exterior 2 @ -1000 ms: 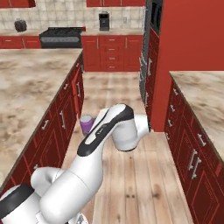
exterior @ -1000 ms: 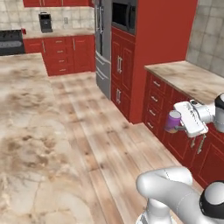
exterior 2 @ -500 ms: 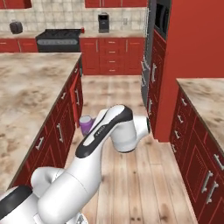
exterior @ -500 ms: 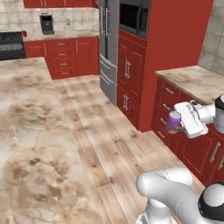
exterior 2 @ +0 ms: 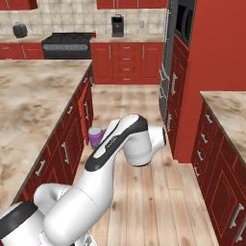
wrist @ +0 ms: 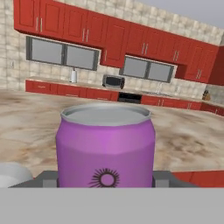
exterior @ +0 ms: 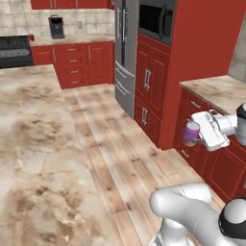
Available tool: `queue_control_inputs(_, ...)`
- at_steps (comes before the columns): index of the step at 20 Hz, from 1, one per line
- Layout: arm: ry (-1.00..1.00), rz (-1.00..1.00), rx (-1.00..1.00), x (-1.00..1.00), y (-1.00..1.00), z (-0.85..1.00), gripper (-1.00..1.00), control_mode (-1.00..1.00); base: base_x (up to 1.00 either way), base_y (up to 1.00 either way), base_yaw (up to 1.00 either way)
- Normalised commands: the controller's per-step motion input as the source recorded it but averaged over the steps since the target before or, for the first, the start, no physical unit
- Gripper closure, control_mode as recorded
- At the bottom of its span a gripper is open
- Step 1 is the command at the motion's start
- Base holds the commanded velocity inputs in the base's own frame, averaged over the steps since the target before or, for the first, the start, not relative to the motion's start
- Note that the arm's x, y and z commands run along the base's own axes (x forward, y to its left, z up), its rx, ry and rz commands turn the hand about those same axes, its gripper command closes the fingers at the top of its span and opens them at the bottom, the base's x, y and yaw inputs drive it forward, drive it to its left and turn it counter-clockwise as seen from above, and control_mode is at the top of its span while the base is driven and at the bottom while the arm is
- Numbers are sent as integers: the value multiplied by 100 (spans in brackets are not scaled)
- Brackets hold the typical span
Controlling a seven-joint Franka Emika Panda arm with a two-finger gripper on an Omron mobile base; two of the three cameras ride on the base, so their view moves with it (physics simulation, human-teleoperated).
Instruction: Four empty soda cans are scattered around the kitchen. Gather all the cans and cluster them next to the stove for recycling.
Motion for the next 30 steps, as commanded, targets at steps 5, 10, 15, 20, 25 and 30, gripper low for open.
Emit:
queue_control_inputs(5,0,0,0,0,0,0,100,100,100,50,0)
queue_control_inputs(10,0,0,0,0,0,0,100,100,100,46,0)
queue_control_inputs(15,0,0,0,0,0,0,100,100,100,45,-1)
queue_control_inputs(20,0,0,0,0,0,0,100,100,100,40,-3)
queue_control_inputs(25,0,0,0,0,0,0,100,100,91,31,-4)
queue_control_inputs(30,0,0,0,0,0,0,100,100,80,26,-2)
